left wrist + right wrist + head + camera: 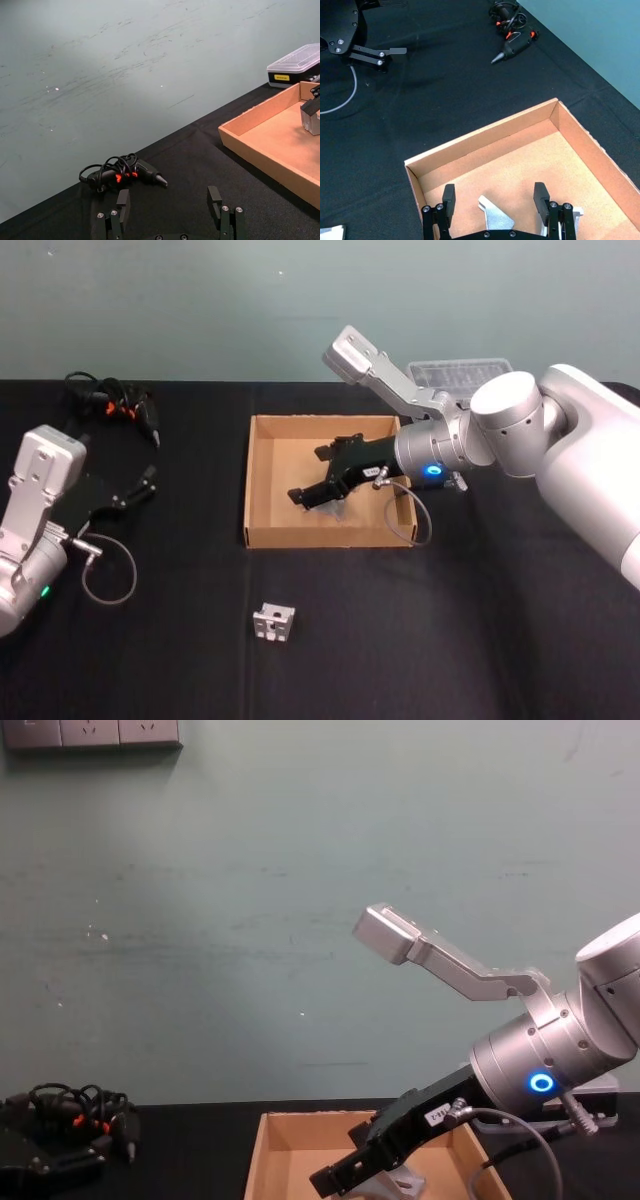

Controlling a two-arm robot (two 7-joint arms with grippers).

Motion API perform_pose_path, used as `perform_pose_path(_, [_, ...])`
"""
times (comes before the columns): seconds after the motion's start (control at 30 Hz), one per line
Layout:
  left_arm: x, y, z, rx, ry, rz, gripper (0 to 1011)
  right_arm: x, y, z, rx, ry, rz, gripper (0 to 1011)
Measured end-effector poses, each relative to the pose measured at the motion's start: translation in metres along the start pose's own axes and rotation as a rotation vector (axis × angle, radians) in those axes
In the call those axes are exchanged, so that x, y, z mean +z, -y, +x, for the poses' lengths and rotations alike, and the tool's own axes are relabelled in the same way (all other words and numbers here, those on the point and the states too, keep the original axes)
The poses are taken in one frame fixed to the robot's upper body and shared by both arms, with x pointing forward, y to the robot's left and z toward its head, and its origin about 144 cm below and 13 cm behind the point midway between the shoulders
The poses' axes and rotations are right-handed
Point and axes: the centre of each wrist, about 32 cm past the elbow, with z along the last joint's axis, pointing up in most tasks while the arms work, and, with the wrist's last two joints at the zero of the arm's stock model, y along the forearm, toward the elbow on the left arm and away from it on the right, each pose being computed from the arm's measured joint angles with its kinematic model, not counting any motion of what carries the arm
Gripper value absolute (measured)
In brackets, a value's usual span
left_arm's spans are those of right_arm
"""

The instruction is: Use one hand to pick up the angle iron from the table and place it into the box.

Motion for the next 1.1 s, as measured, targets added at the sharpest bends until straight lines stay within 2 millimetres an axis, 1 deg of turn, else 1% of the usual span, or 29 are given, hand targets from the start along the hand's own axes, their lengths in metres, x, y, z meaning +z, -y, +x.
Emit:
perform_pose_path(0.4, [0.0,0.0,0.0,0.0,0.0,0.0,1011,0.0,0.0,0.0,-0.001,0.0,0.0,1000])
perform_pose_path(0.57, [0.0,0.0,0.0,0.0,0.0,0.0,1011,0.004,0.01,-0.004,-0.015,0.002,0.041,1000])
perform_pose_path(0.67, [0.0,0.0,0.0,0.0,0.0,0.0,1011,0.01,0.018,-0.009,-0.017,0.008,0.062,1000])
perform_pose_path(0.9, [0.0,0.0,0.0,0.0,0.0,0.0,1011,0.027,0.032,-0.033,0.041,0.051,0.052,1000])
perform_pose_path(1.1, [0.0,0.0,0.0,0.0,0.0,0.0,1011,0.034,0.037,-0.046,0.107,0.07,0.038,1000])
